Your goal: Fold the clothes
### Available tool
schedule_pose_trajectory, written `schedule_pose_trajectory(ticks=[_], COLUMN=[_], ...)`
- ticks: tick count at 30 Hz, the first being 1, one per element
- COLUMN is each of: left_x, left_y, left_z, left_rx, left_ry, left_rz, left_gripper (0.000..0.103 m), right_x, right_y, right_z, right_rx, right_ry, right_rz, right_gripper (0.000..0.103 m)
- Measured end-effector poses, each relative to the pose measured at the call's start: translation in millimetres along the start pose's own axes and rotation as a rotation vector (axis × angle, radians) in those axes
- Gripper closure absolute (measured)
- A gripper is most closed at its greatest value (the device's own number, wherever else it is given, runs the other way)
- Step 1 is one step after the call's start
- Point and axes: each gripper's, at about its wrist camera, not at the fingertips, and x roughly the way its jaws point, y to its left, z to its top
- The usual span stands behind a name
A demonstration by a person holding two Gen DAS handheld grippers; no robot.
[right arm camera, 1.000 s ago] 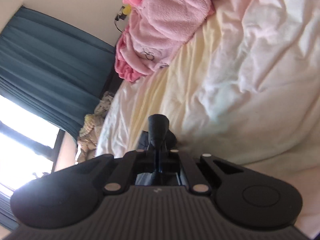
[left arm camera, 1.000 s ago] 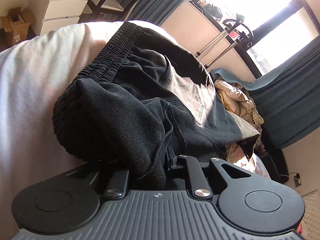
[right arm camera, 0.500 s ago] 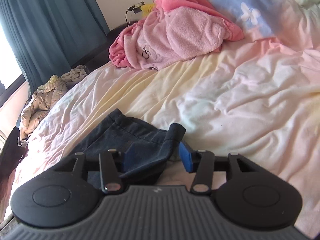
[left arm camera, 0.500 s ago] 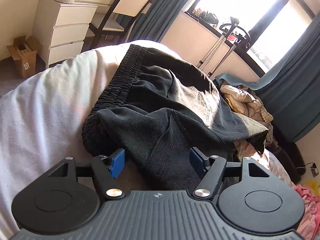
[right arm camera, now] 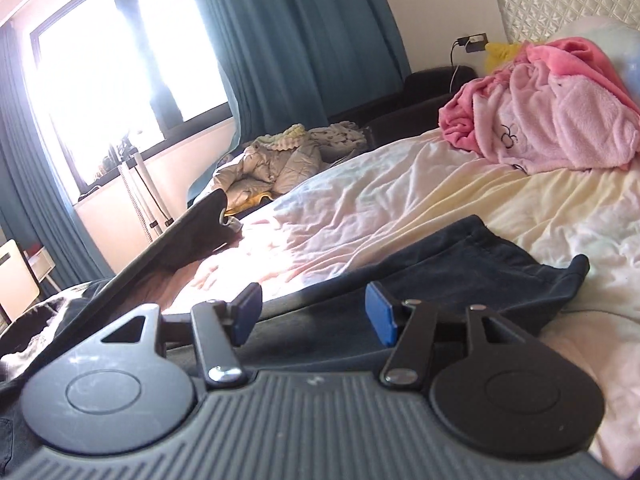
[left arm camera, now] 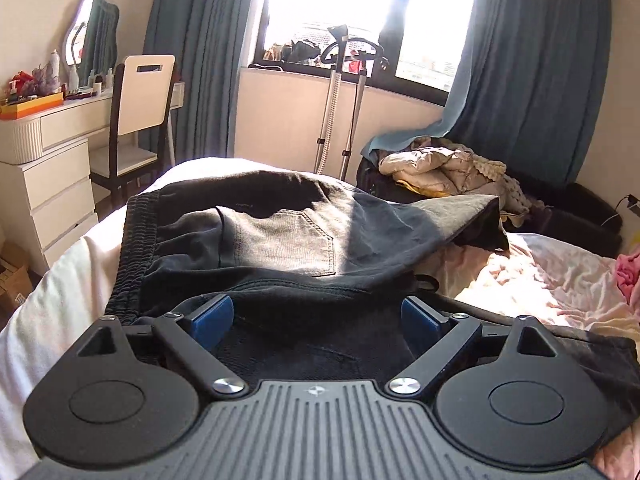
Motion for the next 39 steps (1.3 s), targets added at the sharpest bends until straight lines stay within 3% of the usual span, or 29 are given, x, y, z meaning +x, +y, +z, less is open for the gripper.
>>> schedule_pose_trajectory(ticks=[11,17,23,26,30,33,36,39], left_x=[157.6,249.7,330.5,359.6,390.4,398.9,388.8,356.9], left_y=[-154.3,-229.6,-273.2,-276.2,-276.3,-271.1,-262.9,-255.2], left_z=[5.6,-1.1,0.9,16.2,20.7,19.0,23.5,37.7], left_rx=[0.477,0.659,0.724,0.658,0.678,0.694,0.675,0.631], left_ry=[0.026,0.020,0.014,0.013,0.071,0.104,0.106,0.067], left_rz=[-0.006,0.075,0.234,0.285,0.318,0.313,0.282,0.205], left_gripper=[0.010,0.010,0.010,0.012,0.031,0.080,0.094,0.097], right_x=[33.6,51.7,66.7,74.6,80.6,82.0,85.0,90.1], right_y=[28.3,40.2,40.5,32.9,21.3,18.7,18.2,17.9], right_z=[-16.1,-26.4,-29.9,-29.7,-26.9,-25.6,-27.4,-30.4], right_rx=[-0.049,-0.075,-0.077,-0.043,0.023,0.031,0.026,0.031], right_ry=[0.081,0.116,0.135,0.151,0.165,0.164,0.167,0.185], right_rz=[0.082,0.122,0.138,0.131,0.144,0.148,0.137,0.128], right_gripper=[0.045,0.045,0.045,0.044,0.044,0.044,0.044,0.044])
